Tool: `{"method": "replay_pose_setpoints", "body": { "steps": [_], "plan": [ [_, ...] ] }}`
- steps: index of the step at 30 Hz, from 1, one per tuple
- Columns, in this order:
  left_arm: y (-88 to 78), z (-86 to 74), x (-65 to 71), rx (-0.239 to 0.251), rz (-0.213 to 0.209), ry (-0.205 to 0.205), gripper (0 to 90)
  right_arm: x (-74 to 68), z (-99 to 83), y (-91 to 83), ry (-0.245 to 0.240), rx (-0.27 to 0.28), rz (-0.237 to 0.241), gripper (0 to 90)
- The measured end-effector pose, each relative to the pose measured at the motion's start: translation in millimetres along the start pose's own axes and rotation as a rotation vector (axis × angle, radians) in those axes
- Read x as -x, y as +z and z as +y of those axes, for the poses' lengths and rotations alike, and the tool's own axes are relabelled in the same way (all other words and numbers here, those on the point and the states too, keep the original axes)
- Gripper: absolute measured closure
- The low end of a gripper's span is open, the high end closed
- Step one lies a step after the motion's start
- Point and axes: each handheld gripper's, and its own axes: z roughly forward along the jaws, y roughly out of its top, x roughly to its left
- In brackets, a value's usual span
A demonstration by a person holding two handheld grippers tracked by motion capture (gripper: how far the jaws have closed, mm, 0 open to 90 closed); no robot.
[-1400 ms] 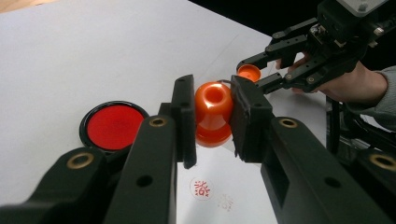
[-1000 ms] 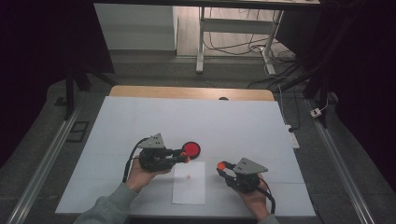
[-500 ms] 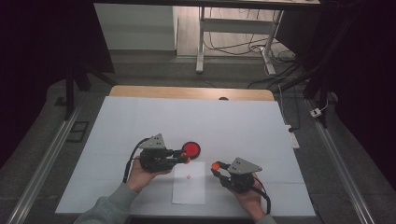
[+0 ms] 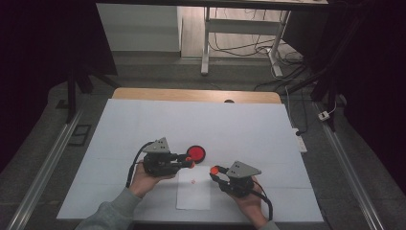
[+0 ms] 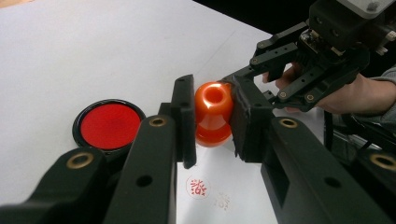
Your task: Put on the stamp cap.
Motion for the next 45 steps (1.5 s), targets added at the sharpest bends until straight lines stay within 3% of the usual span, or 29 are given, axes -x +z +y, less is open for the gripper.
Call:
{"method": "replay_pose_setpoints", "body": {
  "steps": [32, 45],
  "plan": [
    [-1.4, 0.1, -1.4, 0.01, 0.006, -0.001, 71.7, -26.0, 16.1, 32.1, -0.048, -0.003, 0.078, 63.9],
    [7.6, -0.3, 5.2, 0.002, -0.017, 0.014, 71.7, -28.8, 16.9, 36.3, -0.047, -0.004, 0.09, 63.9]
  ]
}}
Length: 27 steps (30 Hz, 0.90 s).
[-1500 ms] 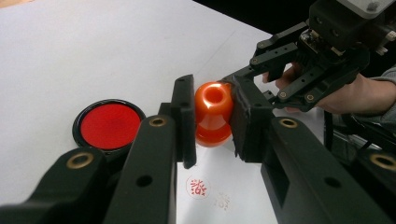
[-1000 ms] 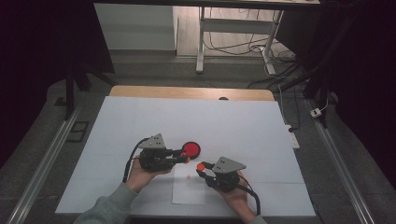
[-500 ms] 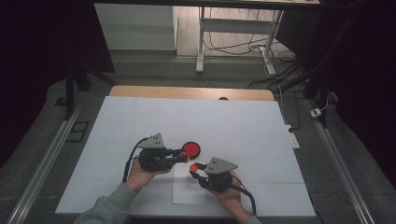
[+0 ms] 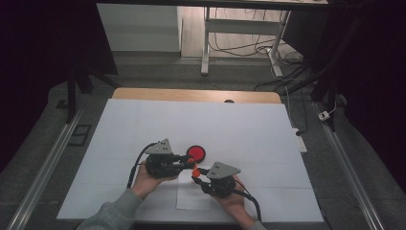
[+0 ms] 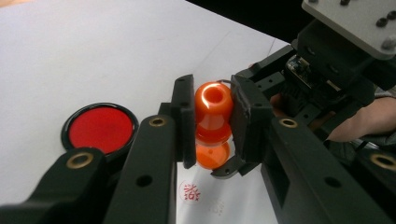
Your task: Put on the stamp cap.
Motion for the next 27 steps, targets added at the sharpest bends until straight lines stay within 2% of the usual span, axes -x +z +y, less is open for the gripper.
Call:
{"method": "replay_pose_setpoints", "body": {
  "steps": [3, 27],
  "plan": [
    [3.4, -1.4, 1.3, 0.002, -0.001, 0.011, 71.7, 0.4, 0.1, -0.3, -0.003, 0.001, 0.002, 63.9],
    [16.2, -9.4, 1.4, -0.037, -0.022, 0.008, 71.7, 2.6, 0.6, -3.3, 0.019, 0.018, 0.008, 63.8]
  ]
}}
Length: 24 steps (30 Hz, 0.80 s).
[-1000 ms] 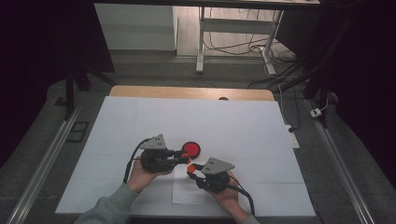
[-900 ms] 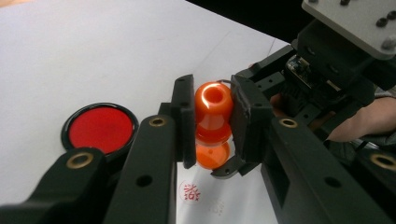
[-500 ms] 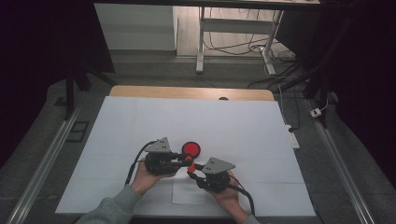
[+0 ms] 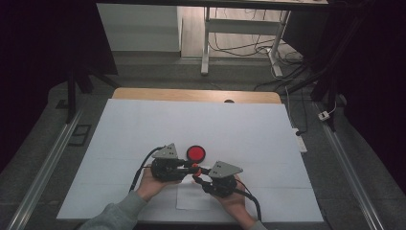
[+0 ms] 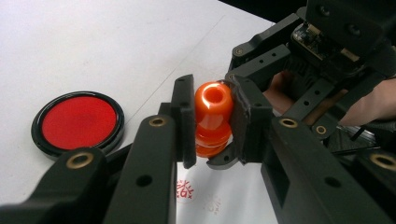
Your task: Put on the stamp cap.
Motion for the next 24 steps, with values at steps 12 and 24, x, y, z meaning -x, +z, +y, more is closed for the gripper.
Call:
{"method": "replay_pose_setpoints", "body": {
  "steps": [12, 24],
  "plan": [
    [1.8, -0.7, 0.6, -0.009, 0.0, 0.004, 71.7, 0.9, -0.1, -1.2, 0.002, 0.002, -0.006, 63.9],
    [2.0, -1.2, 0.5, -0.006, 0.006, 0.004, 71.7, 0.6, -0.8, -1.0, 0.007, 0.009, -0.006, 63.8]
  ]
}}
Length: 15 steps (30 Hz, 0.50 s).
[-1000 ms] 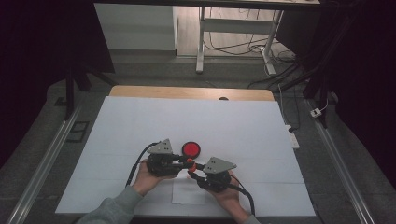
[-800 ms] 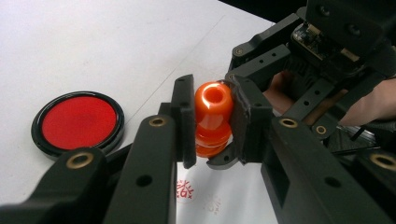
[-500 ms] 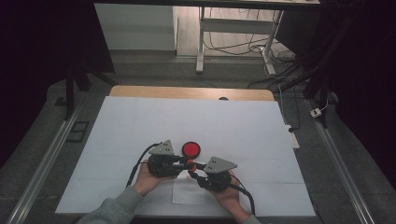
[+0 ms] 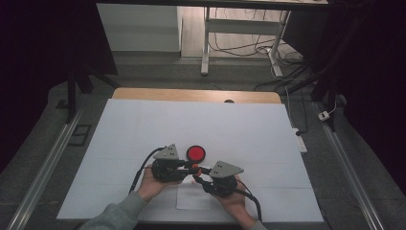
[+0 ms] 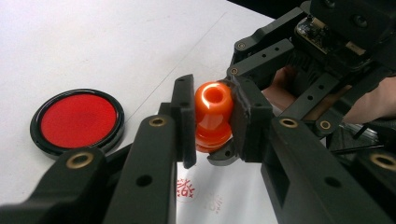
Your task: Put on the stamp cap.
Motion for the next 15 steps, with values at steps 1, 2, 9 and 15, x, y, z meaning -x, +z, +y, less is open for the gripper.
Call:
{"method": "replay_pose_setpoints", "body": {
  "steps": [1, 2, 9, 15],
  "plan": [
    [-0.1, 0.0, 0.0, 0.001, 0.0, 0.0, 71.7, 0.1, -0.1, -0.1, 0.001, 0.001, 0.001, 63.9],
    [-0.2, 0.0, -0.1, 0.001, 0.0, 0.0, 71.7, -0.1, 0.0, -0.3, 0.003, 0.0, -0.006, 63.9],
    [1.5, -0.7, 0.0, 0.001, 0.005, -0.003, 71.7, 0.1, 0.0, -0.7, 0.002, 0.003, -0.009, 63.9],
    [2.2, -1.8, 0.3, 0.005, 0.009, 0.001, 71.7, 0.6, -0.2, -0.8, 0.01, 0.006, -0.005, 64.1]
  ]
}}
